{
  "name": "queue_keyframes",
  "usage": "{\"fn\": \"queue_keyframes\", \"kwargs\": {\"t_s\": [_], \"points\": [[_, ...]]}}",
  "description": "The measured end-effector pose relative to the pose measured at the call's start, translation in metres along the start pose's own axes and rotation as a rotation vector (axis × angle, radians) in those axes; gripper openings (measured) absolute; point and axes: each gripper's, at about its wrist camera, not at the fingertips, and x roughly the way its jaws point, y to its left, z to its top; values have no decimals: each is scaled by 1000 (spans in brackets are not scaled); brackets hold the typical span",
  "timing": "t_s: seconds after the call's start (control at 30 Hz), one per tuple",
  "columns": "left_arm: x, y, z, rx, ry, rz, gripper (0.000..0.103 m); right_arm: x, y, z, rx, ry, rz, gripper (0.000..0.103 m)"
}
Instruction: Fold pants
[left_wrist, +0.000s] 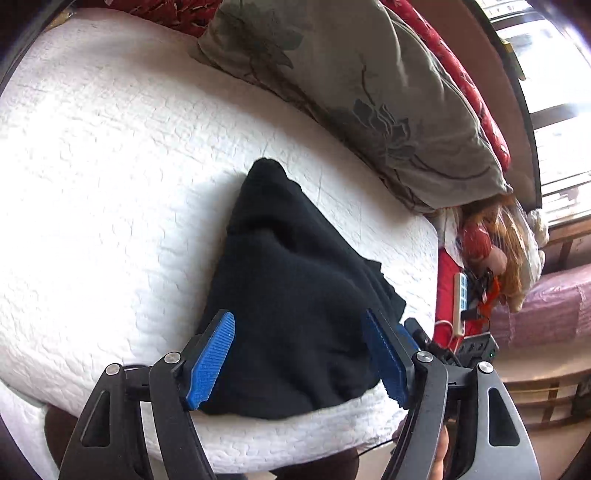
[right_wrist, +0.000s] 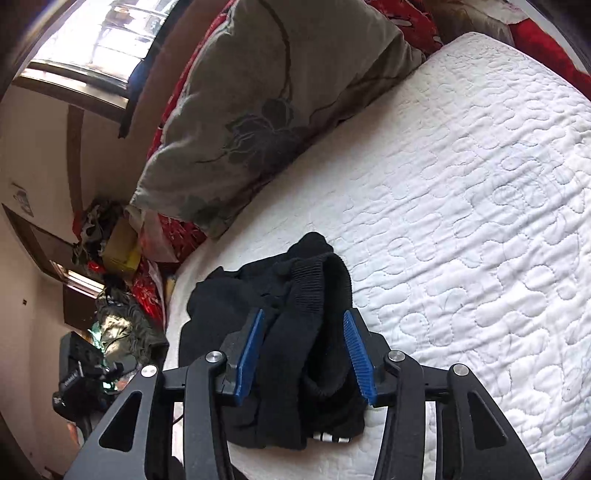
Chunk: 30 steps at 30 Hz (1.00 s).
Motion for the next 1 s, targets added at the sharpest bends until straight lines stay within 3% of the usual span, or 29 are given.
{"fn": "queue_keyframes", "kwargs": {"t_s": [0.1, 0.13, 0.17, 0.27, 0.33, 0.43, 0.53, 0.57, 0.67, 0.7, 0.73, 0.77, 0.83, 0.9, 1.0], "points": [[30, -7, 29, 18, 4, 65, 71, 22, 3, 5, -10, 18, -13, 47], [44, -9, 37, 29, 7, 104, 71, 28, 5, 7, -27, 25, -25, 38], [69, -17, 40, 35, 12, 140, 71, 34, 9, 10, -53, 36, -41, 16], [103, -29, 53, 65, 23, 238, 70, 32, 20, 26, -95, -10, -33, 7], [119, -28, 59, 51, 52, 249, 70, 36, 16, 37, -88, -32, -59, 7], [119, -17, 61, -19, 75, 154, 68, 55, 2, 38, -87, 23, -133, 10], [104, -2, 66, -52, 38, 107, 73, 49, 1, 36, -78, 27, -82, 16], [104, 1, 66, -63, 45, 91, 79, 46, -1, 36, -63, 31, -62, 17], [115, 5, 63, -62, 88, 93, 81, 41, -1, 32, -28, 59, -9, 26], [119, 7, 63, -57, 94, 112, 79, 41, 0, 29, -23, 62, 1, 27], [125, 4, 63, -49, 94, 145, 70, 43, 1, 28, -21, 68, 13, 28], [137, 0, 67, -40, 93, 151, 46, 45, 4, 26, -28, 72, 12, 24], [135, 0, 72, -44, 80, 176, 42, 44, 13, 30, -64, 45, -4, 9], [131, -1, 78, -68, 52, 193, 37, 42, 19, 39, -74, 4, 5, 9], [134, 5, 74, -113, 73, 198, 41, 59, 15, 44, -120, 51, -123, 16]]}}
